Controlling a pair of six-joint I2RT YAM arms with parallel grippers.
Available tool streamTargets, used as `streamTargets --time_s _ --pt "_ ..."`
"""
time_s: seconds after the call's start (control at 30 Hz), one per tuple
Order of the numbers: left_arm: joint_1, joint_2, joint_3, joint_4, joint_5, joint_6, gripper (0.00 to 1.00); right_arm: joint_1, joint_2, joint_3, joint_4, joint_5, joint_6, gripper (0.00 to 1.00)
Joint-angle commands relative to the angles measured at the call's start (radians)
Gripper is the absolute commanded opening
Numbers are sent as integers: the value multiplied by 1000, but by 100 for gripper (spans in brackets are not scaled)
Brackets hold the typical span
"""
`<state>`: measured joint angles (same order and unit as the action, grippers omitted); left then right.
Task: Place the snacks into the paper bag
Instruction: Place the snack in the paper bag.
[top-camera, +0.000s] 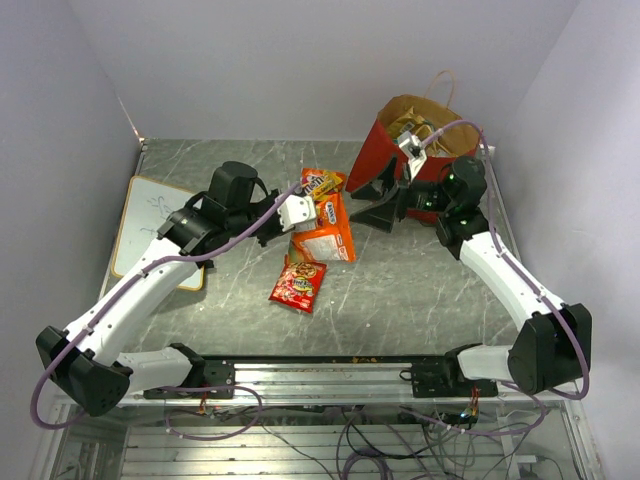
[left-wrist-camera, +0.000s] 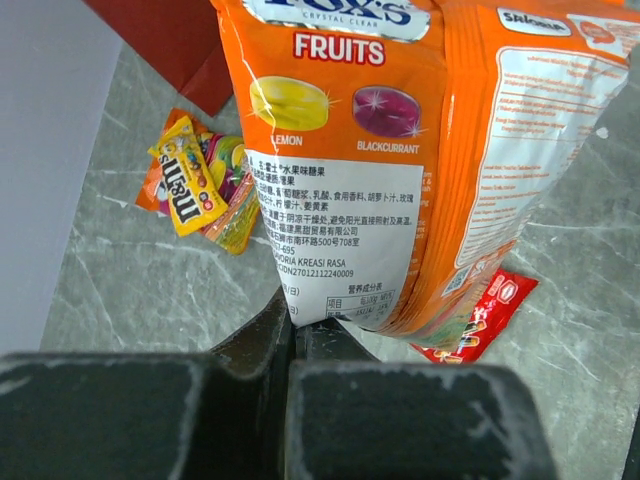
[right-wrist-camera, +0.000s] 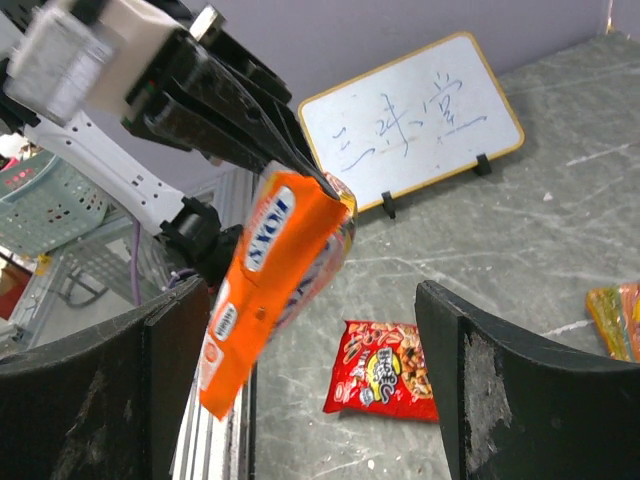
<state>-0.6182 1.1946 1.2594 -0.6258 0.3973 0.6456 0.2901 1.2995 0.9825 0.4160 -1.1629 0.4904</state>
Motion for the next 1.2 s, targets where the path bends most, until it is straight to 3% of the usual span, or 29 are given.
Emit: streamTargets --time_s 0.0,0.53,0.77,0.97,1.17 --pt "-8 -30 -5 95 -62 -43 7 1 3 75 -1 1 12 84" --pt "-7 -16 8 206 -191 -159 7 63 26 -70 90 49 50 83" --pt "-8 4 10 229 -195 -199 7 83 34 -107 131 66 66 74" --pt "-8 7 -10 241 -181 -202 7 84 50 -93 123 106 61 55" --pt "-8 -7 -39 259 -181 -204 7 80 48 -65 41 146 -14 17"
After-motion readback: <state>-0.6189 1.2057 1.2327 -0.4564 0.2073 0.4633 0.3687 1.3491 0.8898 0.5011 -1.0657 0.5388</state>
